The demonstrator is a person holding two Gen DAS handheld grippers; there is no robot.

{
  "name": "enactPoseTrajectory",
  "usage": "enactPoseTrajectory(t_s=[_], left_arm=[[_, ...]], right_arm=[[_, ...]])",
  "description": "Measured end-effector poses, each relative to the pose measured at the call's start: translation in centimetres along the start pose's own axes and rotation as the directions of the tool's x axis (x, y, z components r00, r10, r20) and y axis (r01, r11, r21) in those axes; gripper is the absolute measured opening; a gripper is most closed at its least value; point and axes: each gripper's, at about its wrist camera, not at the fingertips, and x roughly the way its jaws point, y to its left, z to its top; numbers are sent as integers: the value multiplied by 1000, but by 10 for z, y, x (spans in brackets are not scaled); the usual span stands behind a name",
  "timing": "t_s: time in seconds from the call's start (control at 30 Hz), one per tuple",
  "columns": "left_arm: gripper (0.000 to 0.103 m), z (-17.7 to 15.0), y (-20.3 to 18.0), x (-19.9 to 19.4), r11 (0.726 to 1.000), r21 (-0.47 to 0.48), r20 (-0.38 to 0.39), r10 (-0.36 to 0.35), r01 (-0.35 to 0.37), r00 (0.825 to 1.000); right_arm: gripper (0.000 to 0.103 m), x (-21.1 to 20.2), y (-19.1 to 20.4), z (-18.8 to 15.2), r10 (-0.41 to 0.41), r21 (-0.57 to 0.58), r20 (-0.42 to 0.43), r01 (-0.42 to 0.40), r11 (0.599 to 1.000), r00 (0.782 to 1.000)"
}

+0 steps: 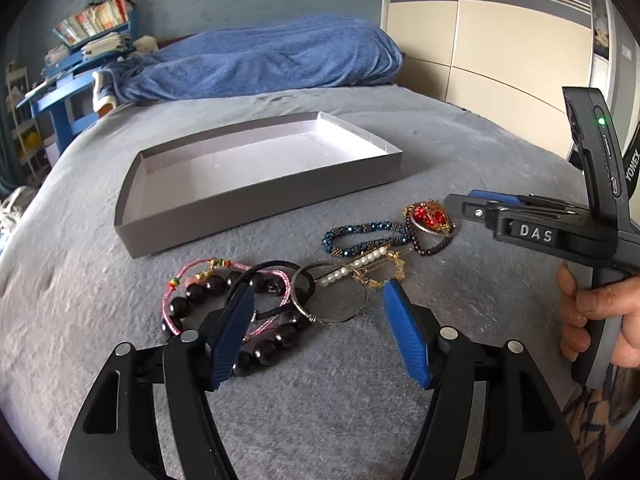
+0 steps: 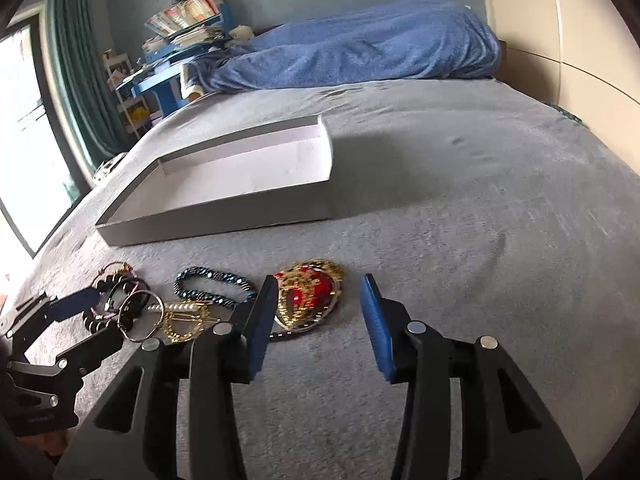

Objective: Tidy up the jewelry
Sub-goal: 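Lower the right tool onto the red-and-gold tasseled ornament and close, then lift the red ornament with the right tool while the left tool grasps the silver bangle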

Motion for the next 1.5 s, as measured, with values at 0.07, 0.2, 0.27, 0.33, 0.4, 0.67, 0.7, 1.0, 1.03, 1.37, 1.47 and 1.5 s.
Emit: enactPoseTrajectory(t_s=[0.07, 0.2, 0.27, 0.33, 0.4, 0.67, 0.7, 1.0, 1.03, 1.37, 1.47, 1.5], left_arm=[[68, 0, -1, 1, 1000, 3, -6, 4, -4, 1000], [68, -1, -2, 2, 1000, 10, -8, 7, -7, 1000], [68, -1, -3, 2, 1000, 9, -9, 7, -7, 1000], [68, -1, -3, 2, 1000, 9, -10, 7, -7, 1000], [68, 0, -4, 2, 1000, 15, -11, 6, -6, 1000], [68, 13, -22, 2, 997, 66, 6, -32, 32, 999], [68, 14, -25, 3, 996, 80, 5, -28, 27, 1000], [69, 15, -12, 11, 996, 90, -28, 20, -17, 999], [69, 14, -9, 11, 996, 87, -41, 6, -3, 999], [78, 8, -12, 22, 988, 153, -105, -6, 22, 994], [77, 8, -14, 34, 986, 165, -156, 30, -4, 987], [74, 8, -13, 36, 987, 159, -162, 35, -9, 986]], right_arm=[[43, 5, 4, 2, 3, -19, -11, -3, 1000, 1000], [41, 19, 11, 5, 1, -45, -65, -4, 999, 998], [26, 25, 12, 5, 7, -50, -86, -11, 999, 996], [25, 26, 11, 5, 21, -50, -90, -26, 998, 996], [25, 21, 12, 4, 34, -52, -69, -38, 998, 997], [25, -14, -1, 14, 147, 30, 100, -150, 988, 984], [25, -17, -3, 15, 158, 42, 113, -164, 986, 981], [25, -45, -24, 17, 166, 126, 191, -192, 973, 968], [25, -48, -27, 17, 162, 134, 201, -191, 972, 966], [25, -58, -31, 9, 139, 148, 198, -170, 974, 970], [25, -58, -34, 8, 136, 157, 197, -168, 973, 971], [25, -57, -35, 9, 136, 160, 197, -169, 973, 971]])
